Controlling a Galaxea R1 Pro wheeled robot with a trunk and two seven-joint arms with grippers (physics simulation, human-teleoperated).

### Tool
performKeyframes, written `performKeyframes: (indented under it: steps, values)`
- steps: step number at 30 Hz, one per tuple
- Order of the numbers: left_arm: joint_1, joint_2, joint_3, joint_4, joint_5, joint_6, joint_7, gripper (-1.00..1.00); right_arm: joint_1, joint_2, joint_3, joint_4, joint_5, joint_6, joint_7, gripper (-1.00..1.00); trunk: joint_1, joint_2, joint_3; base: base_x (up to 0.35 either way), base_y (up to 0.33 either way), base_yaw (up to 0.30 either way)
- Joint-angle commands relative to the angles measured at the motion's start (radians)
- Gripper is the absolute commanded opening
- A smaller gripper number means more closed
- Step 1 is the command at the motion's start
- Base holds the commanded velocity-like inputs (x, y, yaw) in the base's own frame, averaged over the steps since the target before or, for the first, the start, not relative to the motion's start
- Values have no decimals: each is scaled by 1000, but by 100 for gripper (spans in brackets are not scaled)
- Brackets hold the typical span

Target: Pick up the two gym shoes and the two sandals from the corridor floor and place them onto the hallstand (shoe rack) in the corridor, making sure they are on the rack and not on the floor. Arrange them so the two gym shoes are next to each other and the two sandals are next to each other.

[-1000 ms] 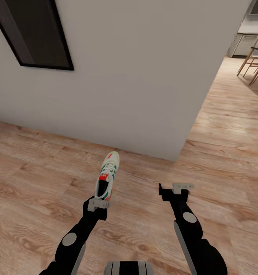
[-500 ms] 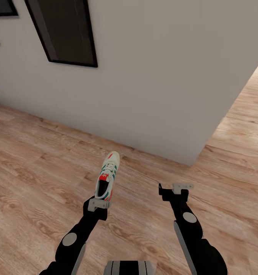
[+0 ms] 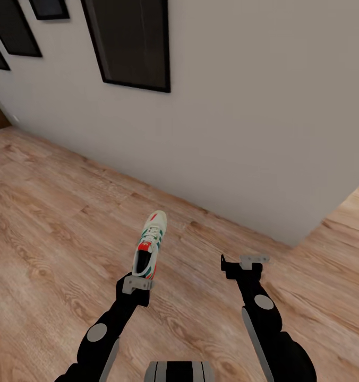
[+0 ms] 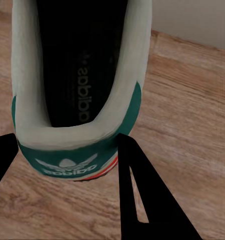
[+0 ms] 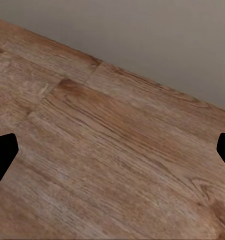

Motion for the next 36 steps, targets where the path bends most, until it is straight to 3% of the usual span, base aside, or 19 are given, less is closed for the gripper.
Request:
performKeyframes:
  steps: [1, 17, 36]
  values:
    - [-1, -1, 1, -1, -9, 5, -7, -100, 0, 0, 1, -2, 4, 7, -4, 100, 0, 0, -1, 301, 131, 273]
    - [-1, -1, 1, -1, -9, 5, -8, -100, 0, 0, 1, -2, 4, 7, -4, 100, 0, 0, -11, 311, 151, 273]
    - [-1, -2, -1, -1, -9, 5, -7, -100, 0, 0, 1, -2, 6, 7, -4, 100, 0, 0, -22, 329, 34, 273]
